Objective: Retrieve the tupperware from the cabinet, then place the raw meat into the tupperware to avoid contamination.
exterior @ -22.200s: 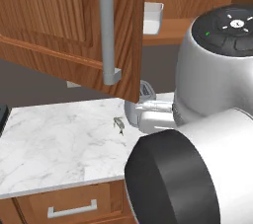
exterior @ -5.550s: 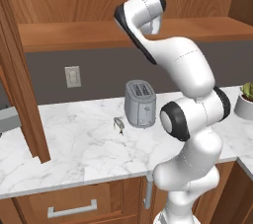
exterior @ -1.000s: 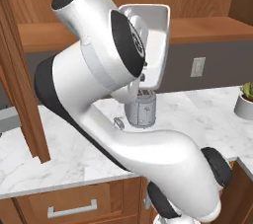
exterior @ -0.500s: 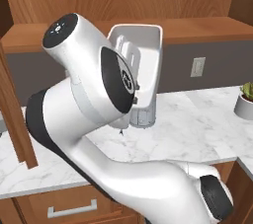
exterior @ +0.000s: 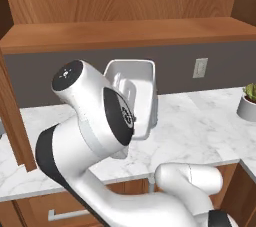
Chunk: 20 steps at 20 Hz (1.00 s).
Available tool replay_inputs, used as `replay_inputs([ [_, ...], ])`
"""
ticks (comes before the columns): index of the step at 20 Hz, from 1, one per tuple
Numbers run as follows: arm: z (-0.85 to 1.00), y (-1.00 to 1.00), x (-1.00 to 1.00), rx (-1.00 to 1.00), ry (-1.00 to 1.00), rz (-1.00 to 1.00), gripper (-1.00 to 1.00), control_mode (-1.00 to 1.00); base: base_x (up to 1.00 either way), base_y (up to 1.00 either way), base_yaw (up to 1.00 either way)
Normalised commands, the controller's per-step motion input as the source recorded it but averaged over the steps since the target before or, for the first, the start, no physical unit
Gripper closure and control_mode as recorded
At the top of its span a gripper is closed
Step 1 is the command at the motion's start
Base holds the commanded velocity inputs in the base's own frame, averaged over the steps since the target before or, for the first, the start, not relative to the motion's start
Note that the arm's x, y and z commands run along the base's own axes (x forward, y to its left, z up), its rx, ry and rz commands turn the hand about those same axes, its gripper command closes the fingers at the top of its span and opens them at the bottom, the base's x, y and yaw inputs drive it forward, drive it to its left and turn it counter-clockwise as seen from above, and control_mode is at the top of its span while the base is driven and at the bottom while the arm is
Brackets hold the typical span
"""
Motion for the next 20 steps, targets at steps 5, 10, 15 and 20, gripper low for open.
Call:
replay_inputs([
  [5, -0.75, 0.11, 0.00, 0.04, 0.10, 0.07, 1.00, -1.00, 0.00, 0.00, 0.00],
  [10, -0.53, 0.06, 0.25, 0.01, 0.02, 0.15, 1.00, -1.00, 0.00, 0.00, 0.00],
  [15, -0.39, 0.02, 0.43, 0.00, 0.00, 0.19, 1.00, -1.00, 0.00, 0.00, 0.00],
  [20, -0.32, 0.00, 0.47, 0.00, 0.04, 0.18, 1.00, -1.00, 0.00, 0.00, 0.00],
])
